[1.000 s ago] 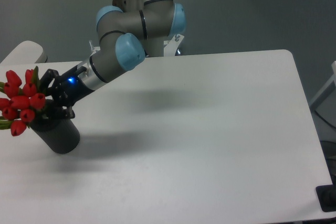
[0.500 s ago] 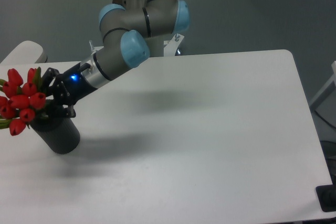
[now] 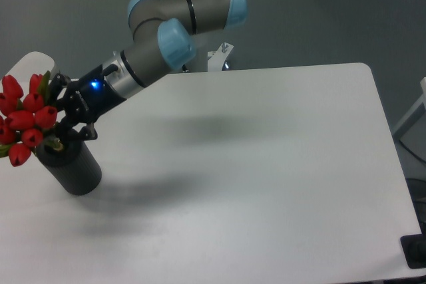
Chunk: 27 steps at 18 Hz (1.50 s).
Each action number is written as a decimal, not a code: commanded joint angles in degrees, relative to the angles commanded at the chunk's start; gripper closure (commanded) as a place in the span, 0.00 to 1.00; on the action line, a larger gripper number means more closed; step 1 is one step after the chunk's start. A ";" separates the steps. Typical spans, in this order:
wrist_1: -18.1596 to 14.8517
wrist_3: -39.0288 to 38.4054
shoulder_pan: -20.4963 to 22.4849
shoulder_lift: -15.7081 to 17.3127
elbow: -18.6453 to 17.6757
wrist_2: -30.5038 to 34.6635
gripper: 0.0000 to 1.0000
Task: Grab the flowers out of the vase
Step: 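Lift the gripped tulips straight up out of the black vase, then carry the tulip bunch away from the vase over the table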
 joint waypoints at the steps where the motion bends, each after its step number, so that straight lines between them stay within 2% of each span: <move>1: -0.09 -0.97 0.09 0.44 0.61 0.09 0.60; 8: -0.09 -7.12 0.97 2.02 4.65 -0.97 0.60; 11: -0.09 -11.95 1.67 2.55 7.47 -1.67 0.60; 18: -0.09 -17.67 3.60 2.47 14.41 -3.96 0.60; 22: -0.09 -17.86 7.63 0.89 17.23 -4.83 0.60; 26: 0.00 -12.94 12.20 -3.94 19.34 -4.75 0.60; 27: 0.00 -10.84 14.83 -5.52 19.69 -4.75 0.60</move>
